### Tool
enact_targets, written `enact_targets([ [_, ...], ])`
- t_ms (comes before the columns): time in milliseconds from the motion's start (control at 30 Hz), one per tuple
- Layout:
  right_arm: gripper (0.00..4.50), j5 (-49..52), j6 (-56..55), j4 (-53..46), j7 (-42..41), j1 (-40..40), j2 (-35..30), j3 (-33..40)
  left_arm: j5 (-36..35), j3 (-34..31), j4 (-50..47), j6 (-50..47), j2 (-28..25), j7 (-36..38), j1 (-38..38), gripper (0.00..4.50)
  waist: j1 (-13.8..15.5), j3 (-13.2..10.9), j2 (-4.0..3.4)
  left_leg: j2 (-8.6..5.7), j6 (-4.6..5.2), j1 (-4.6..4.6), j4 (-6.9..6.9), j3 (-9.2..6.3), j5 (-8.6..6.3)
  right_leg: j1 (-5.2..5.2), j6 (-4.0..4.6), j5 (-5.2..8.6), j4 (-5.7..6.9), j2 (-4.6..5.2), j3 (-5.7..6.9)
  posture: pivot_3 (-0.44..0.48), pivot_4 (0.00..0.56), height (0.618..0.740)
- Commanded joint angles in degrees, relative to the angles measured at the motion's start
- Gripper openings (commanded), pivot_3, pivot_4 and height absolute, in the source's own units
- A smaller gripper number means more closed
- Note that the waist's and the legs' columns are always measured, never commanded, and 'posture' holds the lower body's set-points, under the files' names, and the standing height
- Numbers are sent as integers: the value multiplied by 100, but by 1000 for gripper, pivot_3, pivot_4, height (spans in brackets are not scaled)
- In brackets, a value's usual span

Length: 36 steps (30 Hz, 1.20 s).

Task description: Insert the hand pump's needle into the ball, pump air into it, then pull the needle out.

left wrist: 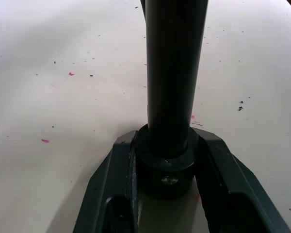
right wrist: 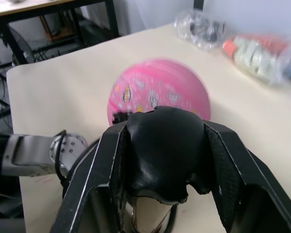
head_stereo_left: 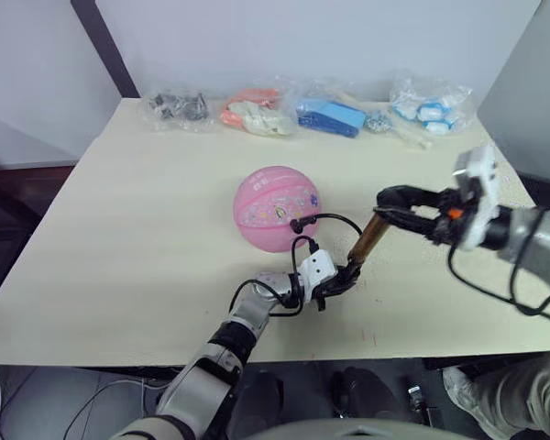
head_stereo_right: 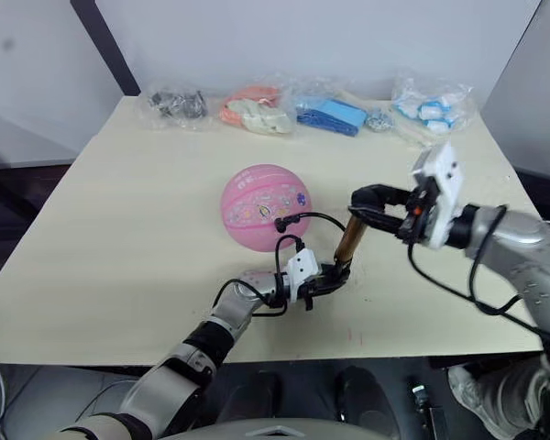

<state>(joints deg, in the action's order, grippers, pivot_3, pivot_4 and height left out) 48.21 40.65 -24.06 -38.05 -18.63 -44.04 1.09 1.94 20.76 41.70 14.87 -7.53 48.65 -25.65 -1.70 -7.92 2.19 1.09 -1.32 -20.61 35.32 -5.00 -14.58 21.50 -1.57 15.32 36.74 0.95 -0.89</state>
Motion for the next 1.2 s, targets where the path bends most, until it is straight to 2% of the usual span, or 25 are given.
enact_targets([
  [33, 1684, -1069, -128, 979, -87, 487, 242, -958, 297, 79, 591, -413, -306, -6, 417, 1113, -31, 27, -1, -2, 0, 0, 0, 2, 0, -1, 0, 0, 1, 1, -2, 0, 150, 740],
  [100, 1684, -1653, -592, 1797, -202, 736, 665, -1553, 318, 93, 570, -383, -299, -68, 493, 1113, -45, 57, 5, 2, 0, 0, -6, 0, 0, -6, 2, 1, 1, -3, -1, 0, 150, 740],
  [167, 1684, -1983, -927, 2357, -283, 911, 946, -1747, 326, 98, 535, -384, -289, -107, 535, 1113, -59, 90, 31, 6, 0, 11, -17, 0, 0, -18, 10, 6, 0, -9, -2, 0, 150, 740],
  [267, 1684, -2098, -1084, 2292, -398, 943, 998, -1631, 313, 98, 484, -403, -287, -141, 563, 1112, -75, 102, 34, 12, -2, 81, -24, 4, -4, -81, 19, 13, -3, -8, -3, 0, 150, 740],
  [300, 1684, -2028, -1044, 2144, -402, 906, 989, -1518, 305, 99, 479, -405, -292, -148, 566, 1112, -75, 103, 33, 27, -22, 99, -24, -11, -17, -96, 47, 31, -3, 15, -10, 0, 150, 740],
  [467, 1684, -1284, -566, 1034, -484, 542, 605, -686, 310, 95, 595, -366, -302, -178, 558, 1112, -43, 96, -16, 27, -23, 90, -24, -20, -17, -81, 55, 35, -2, 14, -4, 0, 150, 740],
  [567, 1684, -453, 7, 267, -477, 126, 160, 139, 305, 77, 711, -356, -273, -181, 465, 1112, -18, 84, -20, 19, -24, 81, -23, -18, -17, -69, 36, 24, -3, -3, 14, 0, 150, 740],
  [600, 1684, -222, 166, 96, -468, -15, 12, 370, 305, 71, 760, -348, -261, -185, 427, 1112, -2, 42, -72, 16, -24, 79, -23, -18, -17, -69, 35, 24, -3, -3, 16, 0, 150, 740],
  [700, 1684, 398, 704, -248, -286, -453, -425, 981, 313, 51, 878, -308, -232, -187, 348, 1112, 15, 16, -107, -12, -22, -9, 0, -3, -15, 9, 5, 17, 1, 8, 4, 0, 150, 740],
  [767, 1684, 763, 1033, -407, -176, -646, -681, 1277, 316, 46, 915, -289, -223, -183, 326, 1112, 49, -9, -107, -20, -21, -21, 6, -3, -14, 17, -2, 12, 1, 12, -1, 0, 150, 740],
  [833, 1684, 1148, 1291, -488, -41, -843, -892, 1580, 318, 42, 932, -278, -219, -175, 313, 1112, 81, -40, -69, -23, -20, -21, 5, -7, -14, 17, -2, 12, 0, 15, 2, 0, 150, 740],
  [1000, 1684, 1839, 1684, -416, 457, -1351, -1254, 2118, 327, 52, 963, -248, -227, -149, 312, 1112, 81, -83, -77, -21, -20, -23, 9, -5, -15, 17, -3, 12, -1, 16, 2, 0, 150, 740],
  [1100, 1684, 1977, 1849, -406, 600, -1508, -1510, 2148, 329, 58, 958, -236, -239, -124, 325, 1112, 84, -91, -80, -23, -19, -26, 10, -2, -14, 21, -9, 9, 0, 18, -1, 0, 150, 740],
  [1200, 1684, 2083, 1866, -481, 706, -1444, -1448, 2023, 337, 56, 966, -229, -242, -120, 322, 1112, 83, -94, -75, -20, -19, -26, 10, -3, -14, 20, -8, 9, -1, 15, -1, 0, 150, 740],
])
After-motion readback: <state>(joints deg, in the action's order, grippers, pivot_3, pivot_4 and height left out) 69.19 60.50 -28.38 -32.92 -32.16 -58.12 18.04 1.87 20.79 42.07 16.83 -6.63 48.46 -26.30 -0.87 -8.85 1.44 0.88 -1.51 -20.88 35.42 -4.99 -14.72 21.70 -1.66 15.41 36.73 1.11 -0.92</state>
